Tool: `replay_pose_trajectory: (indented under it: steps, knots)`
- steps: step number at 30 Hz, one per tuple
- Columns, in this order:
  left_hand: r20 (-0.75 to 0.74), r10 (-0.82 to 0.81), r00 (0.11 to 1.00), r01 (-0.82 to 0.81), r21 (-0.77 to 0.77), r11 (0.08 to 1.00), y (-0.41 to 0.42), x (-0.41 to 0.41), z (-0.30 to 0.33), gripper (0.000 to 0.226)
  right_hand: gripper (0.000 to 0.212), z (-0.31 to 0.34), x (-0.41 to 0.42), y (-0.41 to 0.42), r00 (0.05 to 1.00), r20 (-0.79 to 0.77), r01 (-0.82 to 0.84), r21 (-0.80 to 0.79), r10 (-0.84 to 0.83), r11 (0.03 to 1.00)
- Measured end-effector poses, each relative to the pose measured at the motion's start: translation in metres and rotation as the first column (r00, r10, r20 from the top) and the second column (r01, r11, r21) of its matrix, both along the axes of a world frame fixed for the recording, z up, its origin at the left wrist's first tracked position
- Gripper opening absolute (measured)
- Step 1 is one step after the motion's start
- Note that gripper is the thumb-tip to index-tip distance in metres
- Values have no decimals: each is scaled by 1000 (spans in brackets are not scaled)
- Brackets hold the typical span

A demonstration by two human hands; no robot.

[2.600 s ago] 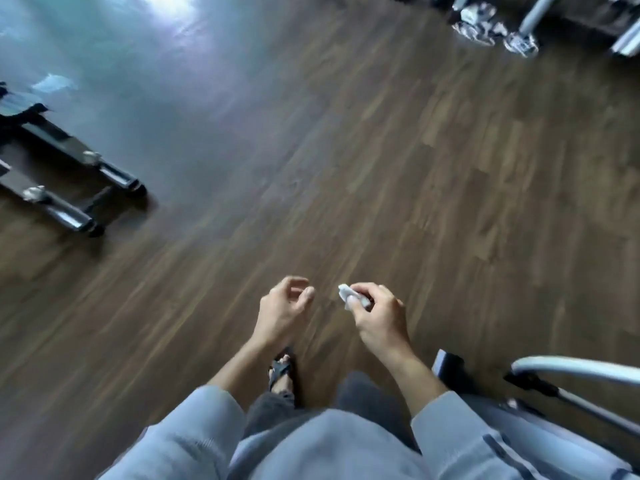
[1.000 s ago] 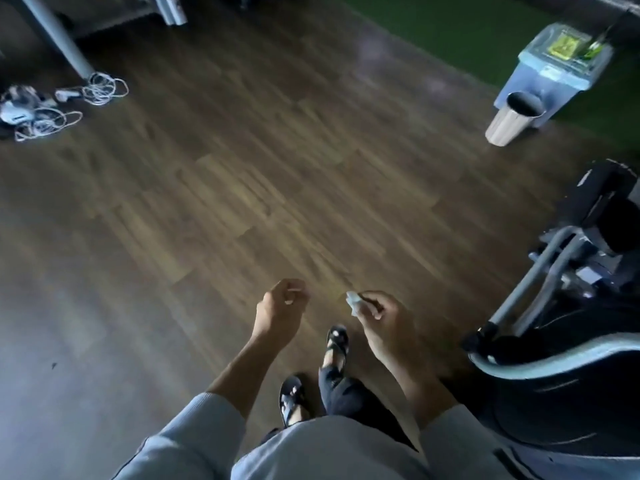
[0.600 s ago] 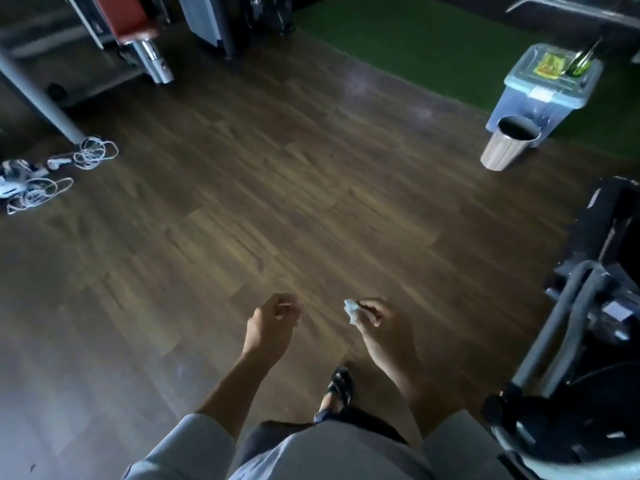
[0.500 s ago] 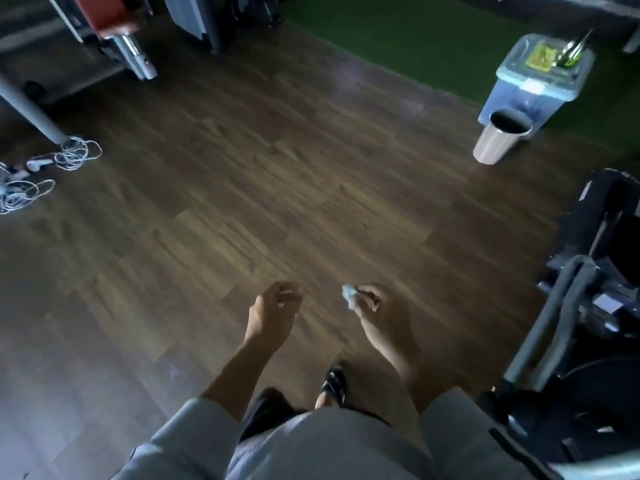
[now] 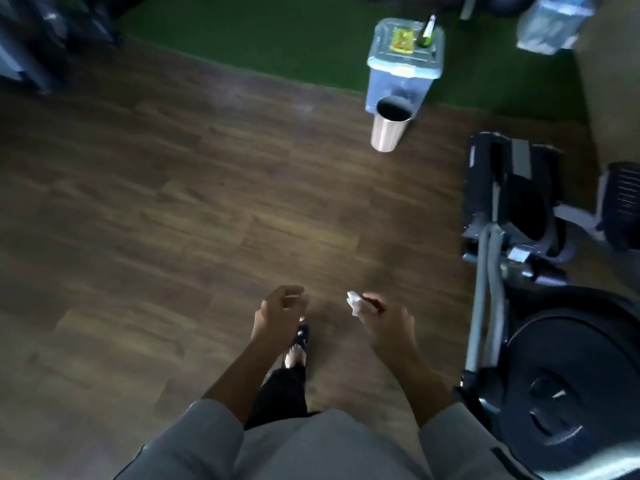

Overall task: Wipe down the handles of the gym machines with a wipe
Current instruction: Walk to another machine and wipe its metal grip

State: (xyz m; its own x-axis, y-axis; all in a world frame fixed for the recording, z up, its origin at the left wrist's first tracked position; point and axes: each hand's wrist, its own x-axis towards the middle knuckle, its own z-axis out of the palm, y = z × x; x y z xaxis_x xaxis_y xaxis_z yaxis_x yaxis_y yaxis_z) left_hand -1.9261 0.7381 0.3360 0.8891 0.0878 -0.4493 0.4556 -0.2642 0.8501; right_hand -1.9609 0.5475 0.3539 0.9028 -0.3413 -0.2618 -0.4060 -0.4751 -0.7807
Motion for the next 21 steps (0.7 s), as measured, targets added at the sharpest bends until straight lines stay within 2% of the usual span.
replay_pose_trajectory:
  steps: [2, 8, 13, 16, 18, 21]
  knots:
    - [1, -71, 997, 71, 2, 997, -11, 45, -2, 17, 21, 6, 28, -11, 998, 8, 64, -4, -64, 998]
    - [50, -269, 962, 270, -20, 963, -48, 169, 12, 9, 25, 14, 111, -35, 967, 26, 252, 19, -252, 968]
    - [50, -381, 923, 383, -49, 922, -94, 230, 16, 6, 23, 6, 151, -60, 932, -20, 362, 26, -362, 932]
    - [11, -414, 910, 414, -32, 910, -128, 265, 8, 4, 18, -1, 181, -91, 905, -28, 424, 27, -424, 905]
    - [-5, -426, 905, 426, -27, 904, -157, 291, 1, 11, 19, -4, 205, -116, 897, -13, 443, 20, -443, 896]
    - [19, -466, 885, 466, 5, 885, -202, 327, 3, 6, 22, -7, 243, -161, 883, 26, 467, 43, -468, 883]
